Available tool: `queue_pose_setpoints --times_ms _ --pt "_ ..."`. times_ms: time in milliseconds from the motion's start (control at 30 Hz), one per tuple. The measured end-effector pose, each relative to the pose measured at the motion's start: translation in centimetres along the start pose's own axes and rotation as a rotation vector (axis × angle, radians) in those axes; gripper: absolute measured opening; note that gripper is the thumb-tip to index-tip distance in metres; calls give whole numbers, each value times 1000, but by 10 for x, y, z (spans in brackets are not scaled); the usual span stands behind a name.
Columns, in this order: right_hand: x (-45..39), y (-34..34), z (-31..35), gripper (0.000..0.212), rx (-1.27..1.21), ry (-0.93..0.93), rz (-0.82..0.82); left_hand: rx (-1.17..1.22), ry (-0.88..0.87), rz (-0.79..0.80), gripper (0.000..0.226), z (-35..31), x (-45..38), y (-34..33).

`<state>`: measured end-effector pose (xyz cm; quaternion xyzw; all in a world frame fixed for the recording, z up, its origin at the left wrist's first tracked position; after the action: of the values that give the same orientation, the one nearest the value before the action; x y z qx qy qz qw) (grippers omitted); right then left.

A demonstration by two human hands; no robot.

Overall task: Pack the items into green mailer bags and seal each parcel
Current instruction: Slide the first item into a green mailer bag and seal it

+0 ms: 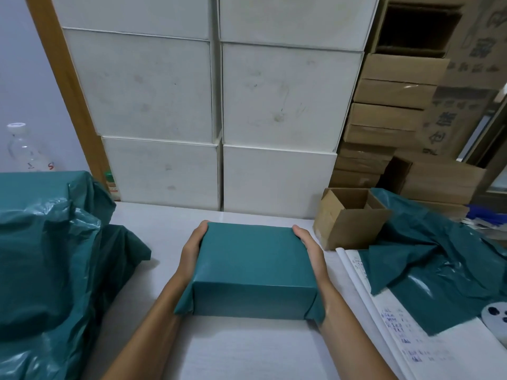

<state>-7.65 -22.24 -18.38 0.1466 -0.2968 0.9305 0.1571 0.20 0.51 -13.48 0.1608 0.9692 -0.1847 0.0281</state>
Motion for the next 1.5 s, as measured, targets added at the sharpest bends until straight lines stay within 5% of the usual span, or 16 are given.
queue_pose_setpoints --times_ms 233,367,500,700,833,1000,1133,1500 --pt "-28 2 28 77 12 31 -61 35 54 -79 37 7 -32 -9" --pt "-46 5 42 45 -8 44 -118 48 75 -74 38 12 -60 -17" --pt "-68 4 58 55 84 77 -167 36 57 -95 40 17 -97 -16" --pt "-81 3 78 21 24 157 -208 -95 -7 -139 39 28 -134 -10" --pt "-72 5 89 22 45 241 -291 -398 -103 -119 34 22 -150 -3" --pt "-69 7 88 26 -15 275 -321 -497 -209 -123 13 13 -153 0" --pt "-62 6 89 21 -11 289 -375 -354 -275 -151 16 10 -141 0" --pt "-53 1 100 20 181 374 -458 -417 -326 -135 33 4 -133 7"
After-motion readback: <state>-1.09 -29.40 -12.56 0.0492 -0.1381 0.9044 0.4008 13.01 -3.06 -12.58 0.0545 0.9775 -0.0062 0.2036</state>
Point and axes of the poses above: each hand's wrist, its own x-axis away from the middle knuckle, its own y-axis out of the back of the hand, z = x × y, the point moved 7 cm from there along -x, towards the middle knuckle, and after that the axes turned 10 degrees about -y, right-handed, at the moved point
